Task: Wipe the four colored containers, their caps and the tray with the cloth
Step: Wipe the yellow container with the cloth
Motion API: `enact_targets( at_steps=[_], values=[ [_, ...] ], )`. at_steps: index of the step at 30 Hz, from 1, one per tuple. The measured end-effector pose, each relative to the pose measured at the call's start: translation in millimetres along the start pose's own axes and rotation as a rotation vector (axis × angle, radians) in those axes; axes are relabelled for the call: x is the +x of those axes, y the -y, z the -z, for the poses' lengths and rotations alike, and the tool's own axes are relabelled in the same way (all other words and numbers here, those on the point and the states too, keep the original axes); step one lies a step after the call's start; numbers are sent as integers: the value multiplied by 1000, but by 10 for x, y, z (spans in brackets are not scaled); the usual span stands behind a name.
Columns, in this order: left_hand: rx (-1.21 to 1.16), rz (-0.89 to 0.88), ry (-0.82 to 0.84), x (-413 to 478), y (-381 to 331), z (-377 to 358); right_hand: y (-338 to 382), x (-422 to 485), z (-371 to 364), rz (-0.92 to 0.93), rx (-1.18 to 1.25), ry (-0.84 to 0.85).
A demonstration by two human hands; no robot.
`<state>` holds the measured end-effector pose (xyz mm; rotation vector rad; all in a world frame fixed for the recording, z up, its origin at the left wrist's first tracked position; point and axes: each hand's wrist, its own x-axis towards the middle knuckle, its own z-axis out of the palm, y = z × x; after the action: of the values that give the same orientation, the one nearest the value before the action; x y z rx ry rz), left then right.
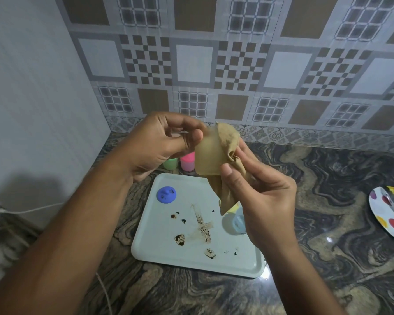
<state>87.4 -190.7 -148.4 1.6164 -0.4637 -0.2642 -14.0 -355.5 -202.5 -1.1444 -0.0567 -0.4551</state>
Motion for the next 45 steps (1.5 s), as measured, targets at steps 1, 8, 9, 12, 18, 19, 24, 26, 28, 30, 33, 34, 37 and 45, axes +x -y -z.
enact_targets(
  at_steps=[1, 8, 9, 12, 18, 19, 24, 26, 28, 30, 33, 34, 37, 45],
  values=[
    [-3, 5, 2, 3, 4, 4, 2, 11, 7, 3, -2, 4],
    [-65, 26, 31, -1, -44, 20, -38, 27, 72, -20, 23, -14],
    [-51, 17, 33, 1, -52, 13, -35, 22, 53, -12, 29, 4],
    [-29, 5, 26, 9, -61, -11, -38, 15, 17, 5, 25, 4],
    [-80, 44, 22, 5, -29, 14, -55, 54, 61, -29, 18, -34],
    [-85, 46, 27, 5, -26, 19, -55, 53, 67, -40, 28, -28],
    [-51, 27, 31, 3, -43, -18, -37, 24, 30, 31, -21, 21],
    [-24, 19, 18, 5, -40, -43, -58, 23, 17, 47, -48, 11],
    [-41, 32, -5, 19, -21, -37, -82, 41, 40, 41, -50, -38],
    [-66, 61, -35, 24, -10, -24, -84, 48, 58, 44, -96, -73],
    [-73, 60, -63, 20, -40, -38, -148, 17, 95, 174, -280, 14],
    [-65, 49, -72, 19, -54, -51, -196, 8, 115, 217, -347, 53],
    [-48, 17, -67, 16, -67, -57, -291, 43, 163, 258, -431, 88],
    [128, -113, -55, -16, -45, -93, -273, 112, 189, 596, -684, 160]
  ],
)
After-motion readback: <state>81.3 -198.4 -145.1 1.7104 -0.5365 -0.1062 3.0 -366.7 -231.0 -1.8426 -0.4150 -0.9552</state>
